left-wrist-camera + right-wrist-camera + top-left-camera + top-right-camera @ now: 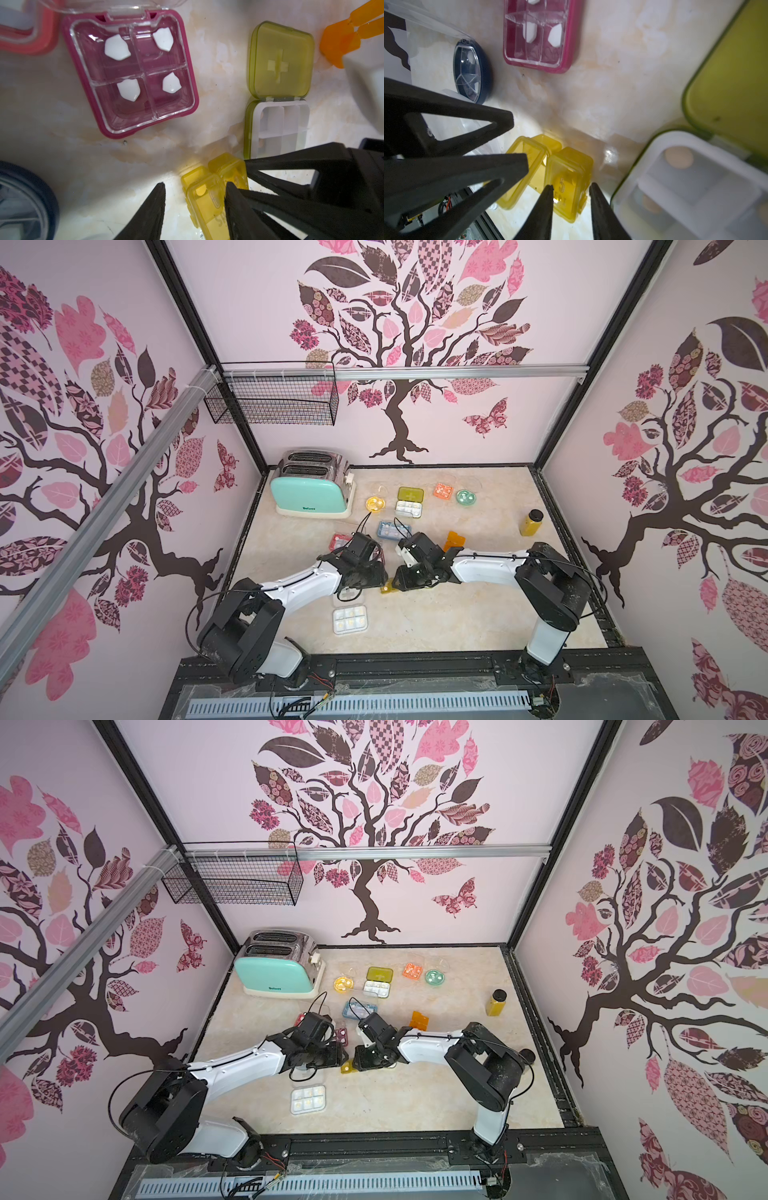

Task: Close pillboxes
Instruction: Close the lid on the pillbox.

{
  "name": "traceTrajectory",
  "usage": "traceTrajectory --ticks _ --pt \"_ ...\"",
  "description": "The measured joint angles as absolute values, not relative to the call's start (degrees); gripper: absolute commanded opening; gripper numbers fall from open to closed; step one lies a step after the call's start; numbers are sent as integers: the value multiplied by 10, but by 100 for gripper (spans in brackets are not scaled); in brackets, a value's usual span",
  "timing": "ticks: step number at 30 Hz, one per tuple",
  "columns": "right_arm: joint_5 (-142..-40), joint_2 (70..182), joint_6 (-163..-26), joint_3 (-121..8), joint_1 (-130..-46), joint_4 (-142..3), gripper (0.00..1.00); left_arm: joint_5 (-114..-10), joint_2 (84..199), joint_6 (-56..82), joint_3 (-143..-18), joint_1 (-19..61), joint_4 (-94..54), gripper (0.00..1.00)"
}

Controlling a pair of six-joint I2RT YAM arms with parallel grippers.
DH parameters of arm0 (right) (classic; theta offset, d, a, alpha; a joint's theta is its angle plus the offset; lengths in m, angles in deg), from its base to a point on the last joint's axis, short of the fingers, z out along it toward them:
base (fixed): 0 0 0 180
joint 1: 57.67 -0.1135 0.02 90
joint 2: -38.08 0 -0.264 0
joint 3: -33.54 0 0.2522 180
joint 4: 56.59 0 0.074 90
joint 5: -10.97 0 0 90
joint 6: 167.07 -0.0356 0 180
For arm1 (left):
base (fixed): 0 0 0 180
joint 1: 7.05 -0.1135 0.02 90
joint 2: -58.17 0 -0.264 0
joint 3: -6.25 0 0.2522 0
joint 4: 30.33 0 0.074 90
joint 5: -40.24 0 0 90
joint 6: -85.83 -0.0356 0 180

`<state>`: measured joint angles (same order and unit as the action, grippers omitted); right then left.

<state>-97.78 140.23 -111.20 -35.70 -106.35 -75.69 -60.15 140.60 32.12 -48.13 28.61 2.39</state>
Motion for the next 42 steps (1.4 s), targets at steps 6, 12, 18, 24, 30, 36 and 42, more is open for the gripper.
traceTrajectory --ticks 6,12,18,24,30,36,42 --pt "-977 1410 -1116 -364 -1064 -757 33 -605 1406 324 -478 287 19 42" --pt "-977 1410 -1117 -364 -1064 -757 33 -606 1406 329 -478 293 15 33" --pt "-977 1412 -1118 -367 -1064 -758 33 -603 1406 332 -474 299 16 26" --pt "-975 1419 -1118 -378 -1064 -764 33 -595 1398 332 -470 306 23 31" --pt "-975 1419 -1118 -379 -1064 -765 33 -595 1385 333 -469 317 32 39" --pt "-975 1423 -1118 -383 -1063 -766 33 -595 1367 334 -464 322 41 32" --pt "-976 1424 -1118 -383 -1064 -766 33 -592 1365 330 -453 323 53 30"
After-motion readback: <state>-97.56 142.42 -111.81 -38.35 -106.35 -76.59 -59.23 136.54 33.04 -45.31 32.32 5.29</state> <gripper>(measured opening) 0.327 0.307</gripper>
